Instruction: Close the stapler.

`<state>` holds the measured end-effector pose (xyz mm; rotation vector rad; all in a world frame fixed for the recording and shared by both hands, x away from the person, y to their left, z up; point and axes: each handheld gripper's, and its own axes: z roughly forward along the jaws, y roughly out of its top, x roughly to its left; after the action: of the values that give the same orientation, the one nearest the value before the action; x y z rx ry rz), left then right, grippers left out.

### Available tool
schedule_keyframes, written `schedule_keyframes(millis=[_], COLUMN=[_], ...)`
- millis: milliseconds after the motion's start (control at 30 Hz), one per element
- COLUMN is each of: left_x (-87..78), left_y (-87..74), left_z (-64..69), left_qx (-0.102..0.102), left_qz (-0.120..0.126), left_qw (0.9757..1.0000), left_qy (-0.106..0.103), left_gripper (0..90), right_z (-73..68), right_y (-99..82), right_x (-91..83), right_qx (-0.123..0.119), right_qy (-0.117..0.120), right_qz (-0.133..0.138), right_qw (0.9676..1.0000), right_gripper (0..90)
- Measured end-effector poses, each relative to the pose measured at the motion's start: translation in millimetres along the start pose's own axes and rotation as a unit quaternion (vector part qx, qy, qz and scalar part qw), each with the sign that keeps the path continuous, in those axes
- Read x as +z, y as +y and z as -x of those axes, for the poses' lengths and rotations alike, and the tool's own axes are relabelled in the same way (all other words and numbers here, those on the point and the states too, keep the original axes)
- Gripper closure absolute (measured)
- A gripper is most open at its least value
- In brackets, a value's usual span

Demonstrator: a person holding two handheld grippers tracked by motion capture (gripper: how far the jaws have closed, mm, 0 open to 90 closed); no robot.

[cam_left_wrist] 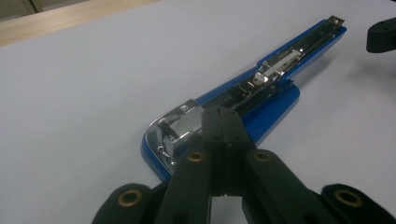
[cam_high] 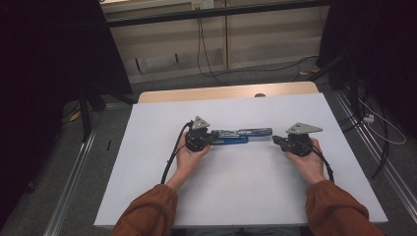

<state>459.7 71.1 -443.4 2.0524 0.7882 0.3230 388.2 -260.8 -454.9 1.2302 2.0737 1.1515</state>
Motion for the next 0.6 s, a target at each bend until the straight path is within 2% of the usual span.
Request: schedule_keyframes(millis=[133, 167, 233, 267, 300, 500, 533, 600], left_x=[1.4, 1.9, 2.2, 3.2, 3.8, 4.6, 4.7, 4.4], left_y=[-2.8, -3.5, -4.9, -5.8, -6.0, -6.5, -7.0, -7.6], left_z=[-1.9, -2.4, -5.3, -5.6, -5.5, -4.2, -4.0, -3.9], left_qx=[-0.005, -0.01, -0.004, -0.012, -0.013, 0.0, -0.006, -0.002], left_qz=[-0.011, -0.006, -0.013, -0.011, -0.014, -0.016, -0.014, -0.012], left_qw=[0.9999, 0.9999, 0.9999, 0.9999, 0.9998, 0.9999, 0.9999, 0.9999], left_qy=[-0.002, -0.002, 0.002, -0.004, -0.006, -0.004, -0.005, -0.003], left_gripper=[90.0, 90.0, 90.0, 90.0, 90.0, 90.0, 90.0, 90.0], right_z=[1.2, 1.6, 2.0, 2.0, 2.0, 4.2, 4.6, 4.8], right_y=[-1.0, -0.7, 0.4, 0.7, 0.7, 2.6, 3.1, 4.4], right_x=[5.8, 6.8, 7.7, 8.1, 8.8, 12.4, 13.1, 14.9], right_qx=[-0.001, 0.001, 0.001, 0.005, 0.007, 0.013, 0.01, 0.007], right_qy=[-0.004, -0.004, -0.002, 0.0, 0.002, -0.003, -0.005, -0.005], right_qz=[-0.014, -0.018, -0.015, -0.014, -0.017, -0.029, -0.03, -0.034], right_qw=[0.9999, 0.9998, 0.9999, 0.9999, 0.9998, 0.9995, 0.9995, 0.9994], right_gripper=[90.0, 90.0, 90.0, 90.0, 90.0, 90.0, 90.0, 90.0])
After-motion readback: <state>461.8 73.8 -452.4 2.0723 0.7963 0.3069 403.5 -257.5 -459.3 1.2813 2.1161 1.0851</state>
